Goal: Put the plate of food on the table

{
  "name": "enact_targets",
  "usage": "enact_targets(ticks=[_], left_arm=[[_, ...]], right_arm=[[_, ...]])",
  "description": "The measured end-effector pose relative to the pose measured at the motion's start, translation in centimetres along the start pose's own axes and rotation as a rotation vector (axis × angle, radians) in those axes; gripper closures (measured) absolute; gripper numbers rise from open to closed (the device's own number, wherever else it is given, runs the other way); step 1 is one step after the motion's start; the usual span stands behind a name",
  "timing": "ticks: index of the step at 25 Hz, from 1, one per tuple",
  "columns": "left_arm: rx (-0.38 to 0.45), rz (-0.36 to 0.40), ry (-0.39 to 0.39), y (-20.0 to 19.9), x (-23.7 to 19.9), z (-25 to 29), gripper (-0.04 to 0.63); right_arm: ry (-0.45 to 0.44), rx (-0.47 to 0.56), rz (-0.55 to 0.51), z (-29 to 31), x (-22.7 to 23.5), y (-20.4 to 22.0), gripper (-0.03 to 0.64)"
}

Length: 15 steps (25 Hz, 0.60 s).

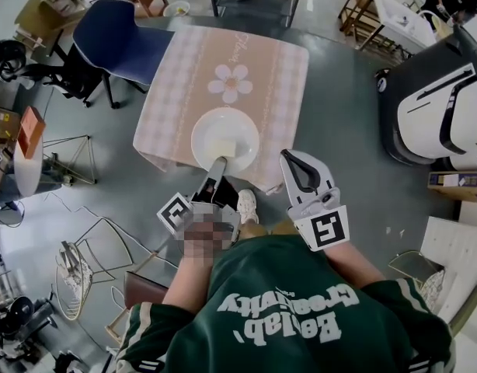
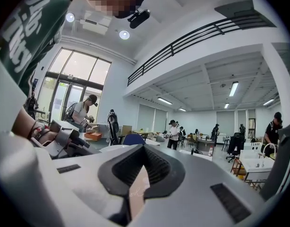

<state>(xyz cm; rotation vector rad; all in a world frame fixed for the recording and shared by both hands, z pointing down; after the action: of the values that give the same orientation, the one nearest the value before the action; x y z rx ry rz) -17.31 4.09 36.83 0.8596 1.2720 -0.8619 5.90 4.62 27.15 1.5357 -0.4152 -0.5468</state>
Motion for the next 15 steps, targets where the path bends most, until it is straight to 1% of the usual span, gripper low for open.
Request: enact_targets(ticks=[5, 10, 15], left_arm=[[-0.023, -0.002, -0.003, -1.3, -0.1, 1.0, 0.568], [-0.039, -0.002, 0.001, -2.9, -0.6, 2.1, 0.568], [-0.057, 0.004, -0.014, -3.6, -1.3, 3.0, 0.568]], right_arm=[[0.020, 0.005, 0.008, 1.7, -0.1, 0.2, 0.601], [0.059, 0.006, 0.030, 3.0, -0.3, 0.5, 0.601], [0.076, -0.018, 0.022, 3.4, -0.3, 1.0, 0.601]])
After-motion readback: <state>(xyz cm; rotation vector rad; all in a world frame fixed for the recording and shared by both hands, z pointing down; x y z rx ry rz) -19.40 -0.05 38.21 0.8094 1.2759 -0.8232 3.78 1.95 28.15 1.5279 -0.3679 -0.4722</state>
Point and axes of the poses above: the fingertips, and each gripper's own axes: z forward along the fingers, x to its right, y out of its underside, the point moved 9 cm from there along -z, backward along the fingers, and after that the axes turned 6 degrees about x, right-handed, at the moved point
